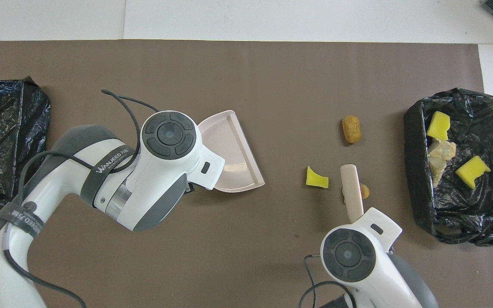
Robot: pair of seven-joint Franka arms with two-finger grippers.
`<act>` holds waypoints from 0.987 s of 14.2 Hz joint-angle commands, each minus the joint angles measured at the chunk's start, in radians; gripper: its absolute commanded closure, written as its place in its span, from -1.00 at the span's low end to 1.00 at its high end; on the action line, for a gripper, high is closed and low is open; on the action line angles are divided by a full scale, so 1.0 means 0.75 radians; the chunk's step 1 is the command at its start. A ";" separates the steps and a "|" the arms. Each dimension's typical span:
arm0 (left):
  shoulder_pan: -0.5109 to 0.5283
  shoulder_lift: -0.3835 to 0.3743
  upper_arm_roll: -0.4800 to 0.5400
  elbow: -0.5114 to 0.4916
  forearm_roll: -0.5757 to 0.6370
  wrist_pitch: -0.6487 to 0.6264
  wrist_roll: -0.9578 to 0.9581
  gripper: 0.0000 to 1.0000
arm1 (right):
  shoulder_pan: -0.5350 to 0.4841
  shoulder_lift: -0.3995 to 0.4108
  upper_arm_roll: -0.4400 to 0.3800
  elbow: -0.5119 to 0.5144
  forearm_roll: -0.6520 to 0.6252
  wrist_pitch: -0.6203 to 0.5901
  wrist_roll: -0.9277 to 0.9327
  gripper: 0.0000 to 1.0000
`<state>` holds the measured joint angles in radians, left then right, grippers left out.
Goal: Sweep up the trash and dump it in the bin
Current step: 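Lower the dustpan with the left gripper while the right gripper brings the brush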
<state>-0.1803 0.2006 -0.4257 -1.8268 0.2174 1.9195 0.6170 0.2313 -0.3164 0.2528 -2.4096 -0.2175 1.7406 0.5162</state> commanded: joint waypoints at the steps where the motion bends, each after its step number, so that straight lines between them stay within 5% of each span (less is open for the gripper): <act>1: -0.046 0.029 0.007 -0.029 0.009 0.093 0.047 1.00 | -0.169 -0.024 0.019 -0.078 -0.058 0.054 -0.144 1.00; 6: -0.101 0.003 -0.040 -0.141 0.129 0.149 0.049 1.00 | -0.312 -0.014 0.017 -0.195 -0.003 0.170 -0.247 1.00; 11: -0.105 -0.026 -0.056 -0.197 0.129 0.183 0.045 1.00 | -0.280 0.137 0.023 -0.187 0.252 0.309 -0.265 1.00; 14: -0.105 -0.049 -0.056 -0.231 0.195 0.190 0.047 1.00 | -0.145 0.221 0.023 -0.156 0.500 0.362 -0.259 1.00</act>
<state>-0.2576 0.2108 -0.4716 -1.9371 0.3190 2.0364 0.6434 0.0778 -0.2046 0.2671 -2.5494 0.0591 1.9848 0.3536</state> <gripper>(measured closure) 0.683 0.740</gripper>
